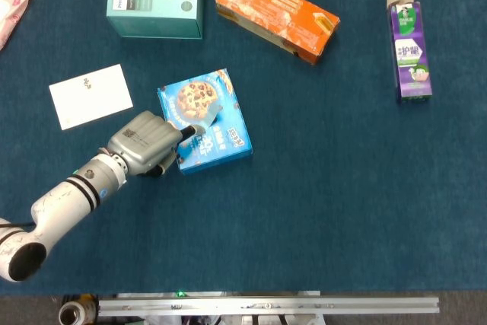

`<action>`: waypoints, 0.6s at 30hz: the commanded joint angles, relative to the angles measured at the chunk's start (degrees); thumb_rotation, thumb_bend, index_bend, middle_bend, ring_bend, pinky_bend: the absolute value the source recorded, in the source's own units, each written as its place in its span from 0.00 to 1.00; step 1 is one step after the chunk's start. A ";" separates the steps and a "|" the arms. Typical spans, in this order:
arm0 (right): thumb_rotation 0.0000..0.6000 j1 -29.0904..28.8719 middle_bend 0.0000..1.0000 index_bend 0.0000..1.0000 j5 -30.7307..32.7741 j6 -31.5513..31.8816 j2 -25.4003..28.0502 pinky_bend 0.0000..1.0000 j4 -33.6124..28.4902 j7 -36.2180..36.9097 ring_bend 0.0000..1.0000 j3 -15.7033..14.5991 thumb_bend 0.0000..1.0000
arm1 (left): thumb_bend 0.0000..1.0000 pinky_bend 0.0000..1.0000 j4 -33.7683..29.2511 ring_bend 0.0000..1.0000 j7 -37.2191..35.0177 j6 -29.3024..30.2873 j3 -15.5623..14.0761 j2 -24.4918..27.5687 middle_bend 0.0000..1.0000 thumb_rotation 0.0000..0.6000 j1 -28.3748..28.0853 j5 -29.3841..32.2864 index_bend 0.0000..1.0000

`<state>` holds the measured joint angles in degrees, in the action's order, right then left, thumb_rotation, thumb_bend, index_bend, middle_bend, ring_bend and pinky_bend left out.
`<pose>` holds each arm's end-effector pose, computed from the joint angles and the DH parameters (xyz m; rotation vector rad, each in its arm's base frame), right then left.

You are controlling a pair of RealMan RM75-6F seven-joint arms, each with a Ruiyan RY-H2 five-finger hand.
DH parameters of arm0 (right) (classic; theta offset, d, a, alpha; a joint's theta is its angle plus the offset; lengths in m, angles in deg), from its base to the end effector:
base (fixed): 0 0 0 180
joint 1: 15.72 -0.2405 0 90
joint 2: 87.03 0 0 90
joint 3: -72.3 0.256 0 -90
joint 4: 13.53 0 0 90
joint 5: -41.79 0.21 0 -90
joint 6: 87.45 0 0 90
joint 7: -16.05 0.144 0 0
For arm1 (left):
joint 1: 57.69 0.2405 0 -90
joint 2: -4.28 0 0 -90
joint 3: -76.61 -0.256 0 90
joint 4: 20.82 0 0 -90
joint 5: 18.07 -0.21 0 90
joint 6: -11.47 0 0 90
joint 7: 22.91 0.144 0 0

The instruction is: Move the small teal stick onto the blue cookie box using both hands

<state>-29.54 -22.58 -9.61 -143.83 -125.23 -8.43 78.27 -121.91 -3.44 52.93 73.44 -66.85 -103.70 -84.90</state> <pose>-0.2685 -0.2224 0.1695 1.3747 -0.9161 0.6324 -0.1747 0.2815 0.0093 -2.2891 -0.9562 -0.5583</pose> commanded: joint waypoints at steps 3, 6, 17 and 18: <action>1.00 0.14 0.65 0.46 -0.04 0.14 0.13 0.64 -0.12 0.07 0.65 0.06 0.37 | 0.81 1.00 -0.09 1.00 0.13 -0.04 0.18 0.35 1.00 1.00 -0.29 0.45 0.14; 1.00 0.24 0.65 0.46 -0.07 0.22 0.21 0.64 -0.14 0.13 0.65 0.08 0.37 | 0.81 1.00 -0.01 1.00 0.22 -0.15 0.10 0.31 1.00 1.00 -0.38 0.71 0.14; 1.00 0.48 0.65 0.46 -0.17 0.26 0.29 0.64 -0.10 0.43 0.65 0.12 0.37 | 0.81 1.00 0.73 1.00 0.39 -0.21 -0.04 -0.04 1.00 1.00 -0.60 1.70 0.14; 1.00 0.49 0.65 0.46 -0.16 0.26 0.30 0.64 -0.09 0.42 0.65 0.13 0.37 | 0.81 1.00 0.70 1.00 0.33 -0.14 0.00 0.03 1.00 1.00 -0.60 1.68 0.14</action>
<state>-29.05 -22.74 -9.36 -143.53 -125.32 -8.02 78.40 -121.21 -3.11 52.79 73.44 -66.79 -104.31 -83.22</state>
